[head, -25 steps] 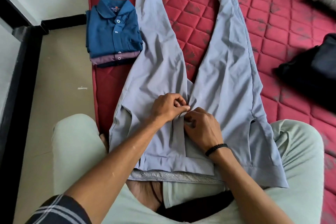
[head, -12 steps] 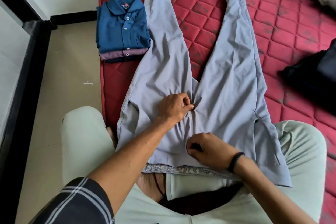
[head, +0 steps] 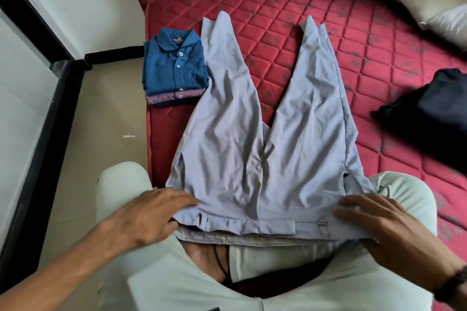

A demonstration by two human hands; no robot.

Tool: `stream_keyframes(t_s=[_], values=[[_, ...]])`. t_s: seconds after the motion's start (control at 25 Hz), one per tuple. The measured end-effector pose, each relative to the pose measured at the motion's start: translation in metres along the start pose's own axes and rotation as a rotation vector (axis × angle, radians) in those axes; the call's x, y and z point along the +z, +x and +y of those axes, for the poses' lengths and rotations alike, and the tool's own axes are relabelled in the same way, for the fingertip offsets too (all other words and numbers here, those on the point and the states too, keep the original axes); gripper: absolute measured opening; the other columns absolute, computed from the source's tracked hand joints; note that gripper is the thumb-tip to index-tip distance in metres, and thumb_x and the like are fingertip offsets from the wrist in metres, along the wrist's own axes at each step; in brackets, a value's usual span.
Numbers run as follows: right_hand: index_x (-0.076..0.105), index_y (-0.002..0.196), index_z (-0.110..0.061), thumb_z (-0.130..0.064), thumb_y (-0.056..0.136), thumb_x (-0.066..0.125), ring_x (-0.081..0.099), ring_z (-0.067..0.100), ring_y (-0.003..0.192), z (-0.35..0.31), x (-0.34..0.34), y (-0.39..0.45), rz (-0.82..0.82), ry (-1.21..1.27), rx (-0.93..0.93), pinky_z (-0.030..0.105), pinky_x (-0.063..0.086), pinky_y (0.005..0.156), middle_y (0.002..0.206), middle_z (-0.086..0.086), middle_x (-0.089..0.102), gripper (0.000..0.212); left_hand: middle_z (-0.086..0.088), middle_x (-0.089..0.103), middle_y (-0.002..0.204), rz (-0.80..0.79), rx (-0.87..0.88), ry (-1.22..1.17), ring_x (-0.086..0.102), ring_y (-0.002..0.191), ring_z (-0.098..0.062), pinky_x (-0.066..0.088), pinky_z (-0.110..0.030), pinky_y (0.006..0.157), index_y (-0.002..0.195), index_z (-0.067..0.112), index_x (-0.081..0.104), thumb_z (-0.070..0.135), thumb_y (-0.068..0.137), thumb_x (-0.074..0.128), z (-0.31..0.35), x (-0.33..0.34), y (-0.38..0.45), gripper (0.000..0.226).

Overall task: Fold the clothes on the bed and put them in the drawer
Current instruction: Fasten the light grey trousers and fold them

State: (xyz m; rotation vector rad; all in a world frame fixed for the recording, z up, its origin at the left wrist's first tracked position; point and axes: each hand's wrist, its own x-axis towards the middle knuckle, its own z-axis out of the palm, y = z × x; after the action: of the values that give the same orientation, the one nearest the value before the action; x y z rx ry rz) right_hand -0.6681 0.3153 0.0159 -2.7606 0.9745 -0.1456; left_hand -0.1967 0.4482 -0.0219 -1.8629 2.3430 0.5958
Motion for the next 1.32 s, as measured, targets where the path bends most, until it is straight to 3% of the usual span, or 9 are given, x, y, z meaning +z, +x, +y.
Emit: stream_keyframes(t_s=[0.16, 0.24, 0.32, 0.52, 0.6, 0.72, 1.0, 1.16, 1.32], values=[[0.076, 0.097, -0.035, -0.003, 0.082, 0.083, 0.072, 0.005, 0.089, 0.026, -0.046, 0.012, 0.182, 0.374, 0.216, 0.03, 0.056, 0.077, 0.098, -0.016, 0.076, 0.036, 0.021, 0.074, 0.089, 0.148, -0.125, -0.311, 0.062, 0.075, 0.004, 0.047, -0.019, 0.071, 0.097, 0.041, 0.075, 0.024, 0.092, 0.071, -0.011, -0.04, 0.001, 0.018], [0.079, 0.098, -0.021, -0.005, 0.085, 0.077, 0.074, 0.012, 0.088, 0.038, -0.068, 0.029, 0.318, 0.678, 0.302, 0.032, 0.06, 0.081, 0.097, -0.002, 0.079, 0.021, 0.016, 0.076, 0.094, 0.208, -0.177, -0.621, 0.068, 0.084, 0.001, 0.051, -0.024, 0.078, 0.101, 0.035, 0.078, 0.034, 0.095, 0.072, -0.011, -0.063, -0.005, 0.008], [0.073, 0.095, -0.009, -0.012, 0.092, 0.067, 0.067, 0.014, 0.081, 0.042, -0.096, 0.054, 0.446, 0.788, 0.308, 0.031, 0.057, 0.073, 0.09, 0.005, 0.076, 0.008, 0.008, 0.076, 0.111, 0.238, -0.165, -0.825, 0.07, 0.104, -0.009, 0.053, -0.026, 0.09, 0.116, 0.024, 0.077, 0.036, 0.098, 0.068, -0.004, -0.091, -0.009, 0.023], [0.055, 0.083, -0.01, -0.031, 0.101, 0.056, 0.043, 0.015, 0.069, 0.044, -0.19, 0.123, 0.763, 0.556, 0.246, 0.04, 0.038, 0.058, 0.073, 0.0, 0.05, 0.028, 0.003, 0.057, 0.069, 0.317, -0.141, -1.142, 0.045, 0.052, -0.007, 0.033, -0.022, 0.048, 0.106, 0.017, 0.08, 0.059, 0.08, 0.079, 0.012, -0.203, -0.003, 0.049], [0.051, 0.085, -0.006, -0.027, 0.104, 0.055, 0.043, 0.021, 0.069, 0.048, -0.235, 0.147, 0.895, 0.488, 0.255, 0.041, 0.037, 0.06, 0.073, 0.009, 0.051, 0.029, -0.008, 0.068, 0.081, 0.437, -0.052, -1.239, 0.062, 0.06, -0.015, 0.053, -0.025, 0.054, 0.098, 0.015, 0.079, 0.059, 0.061, 0.092, 0.018, -0.256, 0.001, 0.059], [0.045, 0.078, -0.004, -0.026, 0.102, 0.059, 0.04, 0.027, 0.065, 0.045, -0.309, 0.171, 1.079, 0.42, 0.288, 0.042, 0.033, 0.056, 0.065, 0.007, 0.045, 0.035, -0.002, 0.074, 0.109, 0.616, 0.046, -0.689, 0.073, 0.1, -0.015, 0.06, -0.029, 0.087, 0.115, 0.026, 0.07, 0.038, 0.056, 0.101, 0.037, -0.329, 0.01, 0.068], [0.064, 0.075, -0.009, -0.048, 0.084, 0.078, 0.052, 0.025, 0.068, 0.023, -0.487, 0.18, 1.389, 0.41, 0.249, 0.035, 0.039, 0.061, 0.063, 0.004, 0.056, 0.042, -0.005, 0.073, 0.073, 1.545, -0.136, -0.034, 0.073, 0.082, -0.031, 0.046, -0.037, 0.062, 0.078, 0.016, 0.072, 0.039, 0.079, 0.083, 0.084, -0.533, 0.026, 0.025], [0.073, 0.082, -0.008, -0.051, 0.069, 0.091, 0.051, 0.007, 0.062, -0.014, -0.583, 0.157, 1.501, 0.617, 0.085, 0.016, 0.041, 0.048, 0.074, 0.004, 0.065, 0.048, -0.012, 0.073, 0.073, 1.617, 0.041, -0.45, 0.067, 0.072, -0.027, 0.056, -0.04, 0.069, 0.078, 0.014, 0.076, 0.044, 0.075, 0.07, 0.107, -0.648, -0.002, 0.031], [0.078, 0.089, -0.01, -0.048, 0.063, 0.093, 0.07, 0.013, 0.069, -0.054, -0.622, 0.14, 1.189, 0.673, -0.004, 0.024, 0.057, 0.066, 0.079, 0.002, 0.077, 0.048, -0.016, 0.072, 0.115, 1.709, 0.235, -1.038, 0.067, 0.108, -0.036, 0.056, -0.04, 0.09, 0.108, 0.02, 0.072, 0.025, 0.071, 0.047, 0.141, -0.701, -0.019, 0.045]])
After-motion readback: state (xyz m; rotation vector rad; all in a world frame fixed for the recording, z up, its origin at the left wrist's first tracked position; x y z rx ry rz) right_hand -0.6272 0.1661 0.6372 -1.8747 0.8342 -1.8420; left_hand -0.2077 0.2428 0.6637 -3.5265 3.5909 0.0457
